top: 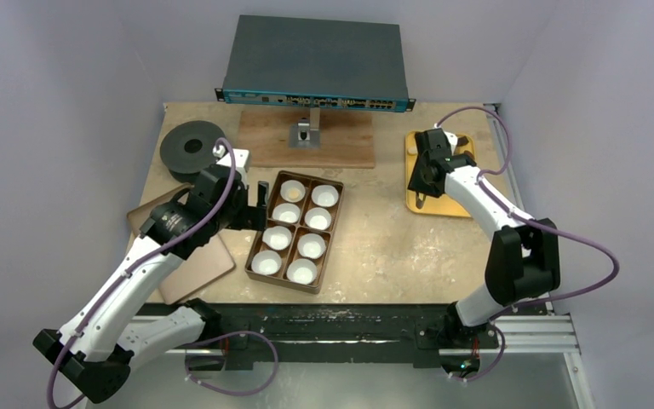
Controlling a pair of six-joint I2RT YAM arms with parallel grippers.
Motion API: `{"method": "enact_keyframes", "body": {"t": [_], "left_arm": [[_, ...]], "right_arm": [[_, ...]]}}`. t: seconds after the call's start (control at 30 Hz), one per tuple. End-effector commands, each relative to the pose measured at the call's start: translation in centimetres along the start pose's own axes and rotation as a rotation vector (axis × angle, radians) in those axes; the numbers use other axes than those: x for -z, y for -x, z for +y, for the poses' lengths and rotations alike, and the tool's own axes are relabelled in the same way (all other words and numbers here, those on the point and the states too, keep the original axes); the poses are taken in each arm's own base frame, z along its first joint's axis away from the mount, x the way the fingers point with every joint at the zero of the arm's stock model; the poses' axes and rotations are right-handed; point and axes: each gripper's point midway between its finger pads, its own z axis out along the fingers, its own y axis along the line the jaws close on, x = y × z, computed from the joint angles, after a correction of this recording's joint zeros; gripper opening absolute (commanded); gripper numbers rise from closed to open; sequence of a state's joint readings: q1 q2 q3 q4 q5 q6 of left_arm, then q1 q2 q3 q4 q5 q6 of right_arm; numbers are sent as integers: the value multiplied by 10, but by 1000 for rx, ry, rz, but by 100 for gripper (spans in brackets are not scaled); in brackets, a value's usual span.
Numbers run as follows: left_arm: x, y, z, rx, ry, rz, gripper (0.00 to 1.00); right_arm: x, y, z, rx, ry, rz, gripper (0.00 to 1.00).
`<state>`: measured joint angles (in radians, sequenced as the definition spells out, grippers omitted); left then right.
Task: Pack the chocolate
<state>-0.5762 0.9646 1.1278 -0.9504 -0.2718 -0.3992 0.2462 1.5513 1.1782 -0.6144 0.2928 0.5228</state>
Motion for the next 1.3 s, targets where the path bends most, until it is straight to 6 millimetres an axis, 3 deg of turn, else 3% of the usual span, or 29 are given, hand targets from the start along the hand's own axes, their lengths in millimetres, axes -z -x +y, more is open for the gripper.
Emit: {"method": "enact_keyframes", "body": {"t": [0.0, 0.37, 0.57, 0.93, 1.1, 1.27], "left_arm": [[8, 21, -4, 1, -24, -60, 100], [9, 22, -7, 10, -36, -58, 100], [11, 22, -6, 12, -35, -61, 100], [11, 24, -5, 17, -29, -72, 100], [9, 23, -3, 15, -17, -75, 100], [7, 22, 1, 17, 6, -77, 100]], "right_arm": [[4, 21, 8, -6, 37, -50, 40], [11, 24, 6, -1, 40, -58, 27], [36, 32, 1, -7, 51, -91, 24], [75, 22, -5, -10, 126, -103, 20], [99, 12, 14, 25, 218, -103, 20], [123, -14, 57, 101, 311, -73, 20]]}}
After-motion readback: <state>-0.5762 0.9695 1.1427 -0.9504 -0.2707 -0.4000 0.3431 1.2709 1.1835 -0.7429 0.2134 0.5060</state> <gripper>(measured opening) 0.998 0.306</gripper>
